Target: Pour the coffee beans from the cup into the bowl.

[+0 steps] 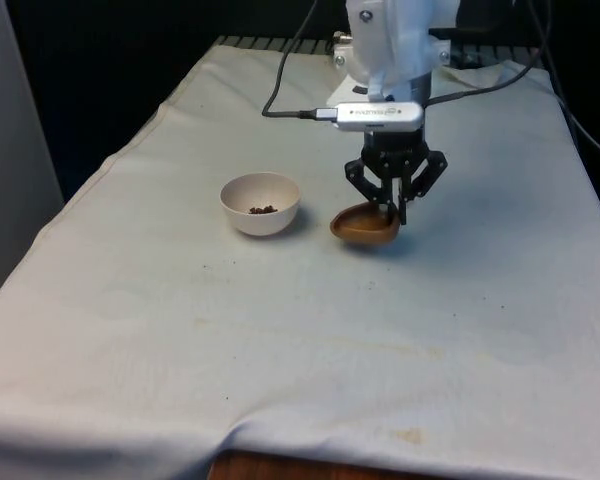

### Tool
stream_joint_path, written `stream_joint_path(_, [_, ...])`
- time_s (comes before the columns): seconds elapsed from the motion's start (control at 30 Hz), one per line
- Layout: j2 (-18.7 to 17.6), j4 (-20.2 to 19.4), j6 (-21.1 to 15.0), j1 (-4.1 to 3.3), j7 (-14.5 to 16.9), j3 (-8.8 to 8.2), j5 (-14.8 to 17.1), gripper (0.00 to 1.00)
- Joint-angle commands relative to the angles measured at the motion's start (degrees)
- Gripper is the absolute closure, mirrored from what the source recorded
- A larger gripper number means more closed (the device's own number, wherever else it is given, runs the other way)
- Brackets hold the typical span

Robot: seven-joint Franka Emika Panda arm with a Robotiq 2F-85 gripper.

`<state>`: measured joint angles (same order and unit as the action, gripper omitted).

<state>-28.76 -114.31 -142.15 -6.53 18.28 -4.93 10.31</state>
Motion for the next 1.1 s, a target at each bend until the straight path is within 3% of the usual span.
stream_joint_path(0.0, [-0.2,-0.1,-1.1,-0.69,-0.9,-0.63,-1.0,1.0])
stream_joint_path(0.13, [-0.3,-0.2,-2.1,-0.69,-2.6,-0.57,-3.4,1.0])
stream_joint_path(0.17, [-0.2,0.0,-1.0,-0.06,-1.7,0.06,-2.6,1.0])
stream_joint_path(0.2, [-0.3,-0.3,-2.3,-0.69,-3.0,-0.52,-4.1,1.0])
stream_joint_path(0.37, [-0.3,-1.1,-5.0,-0.63,-4.9,-0.29,-6.9,1.0])
stream_joint_path(0.4, [-0.5,-0.5,-3.6,-0.06,-4.2,0.23,-6.2,1.0])
stream_joint_path(0.43, [-0.3,-1.4,-5.5,-0.69,-5.0,-0.29,-7.2,1.0])
stream_joint_path(0.53, [-0.5,-2.5,-7.8,-0.57,-5.8,-0.11,-8.5,1.0])
stream_joint_path(0.63, [-0.9,-3.3,-9.9,-0.34,-5.8,0.23,-8.8,1.0])
stream_joint_path(0.67, [-0.6,-3.2,-8.6,-0.06,-5.5,0.46,-8.5,1.0])
stream_joint_path(0.77, [-1.4,-4.1,-12.0,-0.23,-5.5,0.29,-8.8,1.0])
stream_joint_path(0.97, [-1.8,-4.3,-13.8,-0.4,-5.3,0.11,-9.2,1.0])
stream_joint_path(1.0, [-1.9,-4.1,-13.1,-0.06,-5.0,0.46,-8.8,1.0])
stream_joint_path(1.07, [-1.9,-4.3,-14.0,-0.52,-5.4,0.0,-9.6,1.0])
